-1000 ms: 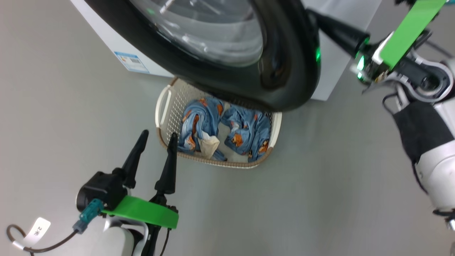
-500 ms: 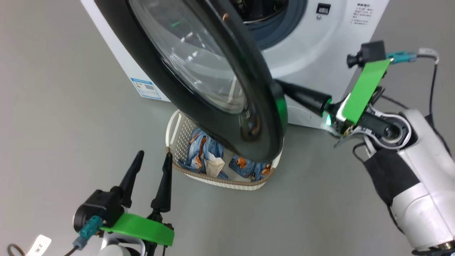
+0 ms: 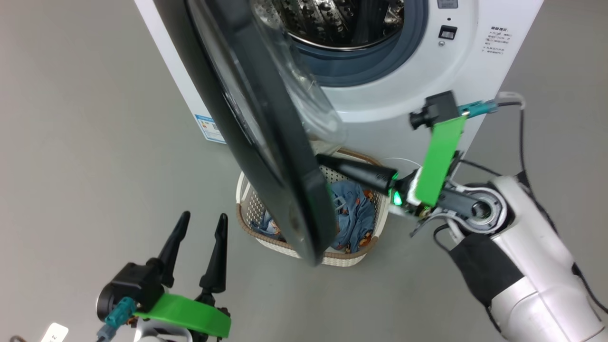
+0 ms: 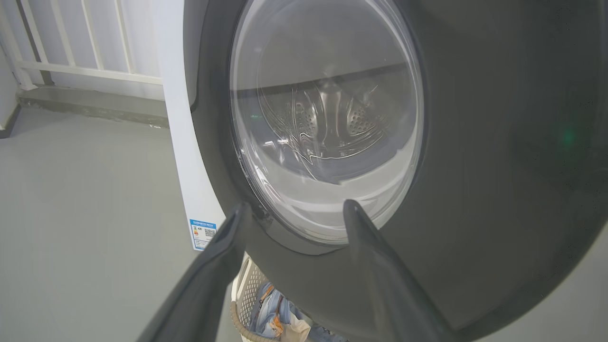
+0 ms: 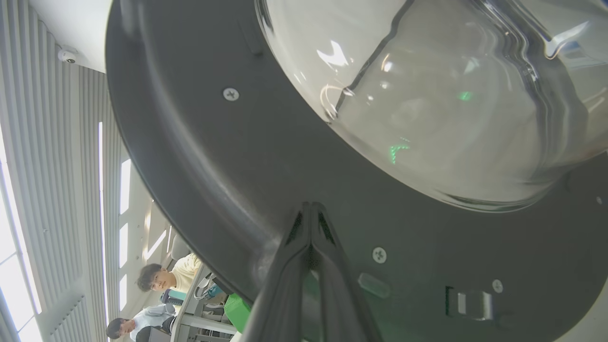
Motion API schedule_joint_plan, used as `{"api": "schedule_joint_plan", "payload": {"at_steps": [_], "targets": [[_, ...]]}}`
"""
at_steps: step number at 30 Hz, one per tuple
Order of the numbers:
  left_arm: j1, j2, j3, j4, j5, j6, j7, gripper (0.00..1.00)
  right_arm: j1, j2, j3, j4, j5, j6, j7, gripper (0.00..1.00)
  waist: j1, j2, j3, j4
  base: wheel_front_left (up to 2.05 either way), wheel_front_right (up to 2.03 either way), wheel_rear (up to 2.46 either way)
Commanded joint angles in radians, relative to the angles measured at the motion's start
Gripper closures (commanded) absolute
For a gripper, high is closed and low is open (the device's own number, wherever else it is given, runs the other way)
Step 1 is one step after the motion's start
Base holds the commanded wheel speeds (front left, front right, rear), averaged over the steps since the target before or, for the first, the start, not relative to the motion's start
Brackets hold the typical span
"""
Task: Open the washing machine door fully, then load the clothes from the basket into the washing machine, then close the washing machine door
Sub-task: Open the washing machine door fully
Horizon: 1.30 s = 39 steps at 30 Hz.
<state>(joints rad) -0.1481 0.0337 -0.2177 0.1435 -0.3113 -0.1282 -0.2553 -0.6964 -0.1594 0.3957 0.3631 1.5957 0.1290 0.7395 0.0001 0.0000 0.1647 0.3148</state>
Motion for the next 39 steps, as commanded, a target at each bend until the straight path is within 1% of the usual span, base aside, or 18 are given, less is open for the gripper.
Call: {"api": "schedule_joint_plan", "payload": {"at_steps": [1,6,13,14,15,17,18,19,20,21,22,29,33,39], "targets": [[-0.001,0.017,0.035,-0.020,0.012,-0.003,-0.006,0.00,0.013,0.032,0.024,-0.039,-0.015,0.002,0.011,1.00,-0.0001,0.0000,-0.005,0.001,0.00,0.00,0.00],[0.002,0.017,0.034,-0.020,0.015,-0.003,-0.006,0.00,0.024,0.049,0.040,-0.050,-0.020,0.002,0.013,1.00,-0.0001,0.0000,-0.013,-0.001,0.00,0.00,0.00],[0.004,0.017,0.034,-0.010,0.019,-0.003,-0.006,0.00,0.042,0.040,0.022,-0.042,-0.043,0.002,-0.044,1.00,-0.0001,0.0000,-0.032,-0.023,0.00,0.00,0.00],[0.006,0.017,0.033,-0.008,0.018,-0.003,-0.006,0.00,0.049,0.035,0.019,-0.042,-0.046,0.002,-0.054,0.91,-0.0001,0.0000,-0.036,-0.029,0.00,0.00,0.00],[0.007,0.018,0.033,-0.006,0.016,-0.003,-0.006,0.00,0.056,0.028,0.016,-0.042,-0.052,0.002,-0.065,0.79,-0.0001,0.0000,-0.040,-0.035,0.00,0.00,0.00],[0.010,0.021,0.033,-0.003,0.012,-0.003,-0.006,0.00,0.073,0.012,0.016,-0.043,-0.066,0.002,-0.089,0.65,-0.0001,0.0000,-0.049,-0.050,0.00,0.00,0.00],[0.012,0.023,0.034,-0.001,0.011,-0.003,-0.006,0.00,0.084,0.005,0.016,-0.043,-0.071,0.002,-0.102,0.55,-0.0001,0.0000,-0.053,-0.058,0.00,0.00,0.00],[0.014,0.026,0.036,0.000,0.009,-0.003,-0.006,0.00,0.094,-0.003,0.017,-0.044,-0.078,0.002,-0.115,0.36,-0.0001,0.0000,-0.056,-0.068,0.00,0.00,0.00],[0.016,0.029,0.039,0.001,0.007,-0.003,-0.006,0.00,0.104,-0.010,0.020,-0.046,-0.085,0.002,-0.128,0.10,-0.0001,0.0000,-0.060,-0.079,0.00,0.00,0.00],[0.018,0.032,0.041,0.002,0.005,-0.003,-0.006,0.00,0.114,-0.018,0.023,-0.048,-0.090,0.002,-0.140,0.00,-0.0001,0.0000,-0.064,-0.090,0.00,0.00,0.00],[0.018,0.032,0.041,0.002,0.005,-0.003,-0.006,0.00,0.114,-0.018,0.023,-0.048,-0.090,0.002,-0.140,0.00,-0.0001,0.0000,-0.064,-0.090,0.00,0.00,0.00],[0.046,0.056,0.076,-0.001,-0.008,-0.003,-0.006,0.00,0.175,-0.072,0.030,-0.057,-0.110,0.002,-0.238,0.00,-0.0001,0.0000,-0.084,-0.176,0.00,0.00,0.00],[0.061,0.066,0.098,-0.011,-0.010,-0.003,-0.006,0.00,0.203,-0.107,0.035,-0.064,-0.125,0.002,-0.312,0.00,-0.0001,0.0000,-0.087,-0.215,0.00,0.00,0.00],[0.086,0.067,0.132,-0.025,-0.009,-0.003,-0.006,0.00,0.259,-0.172,0.047,-0.071,-0.149,0.002,-0.440,0.00,-0.0001,0.0000,-0.097,-0.255,0.00,0.00,0.00]]}}
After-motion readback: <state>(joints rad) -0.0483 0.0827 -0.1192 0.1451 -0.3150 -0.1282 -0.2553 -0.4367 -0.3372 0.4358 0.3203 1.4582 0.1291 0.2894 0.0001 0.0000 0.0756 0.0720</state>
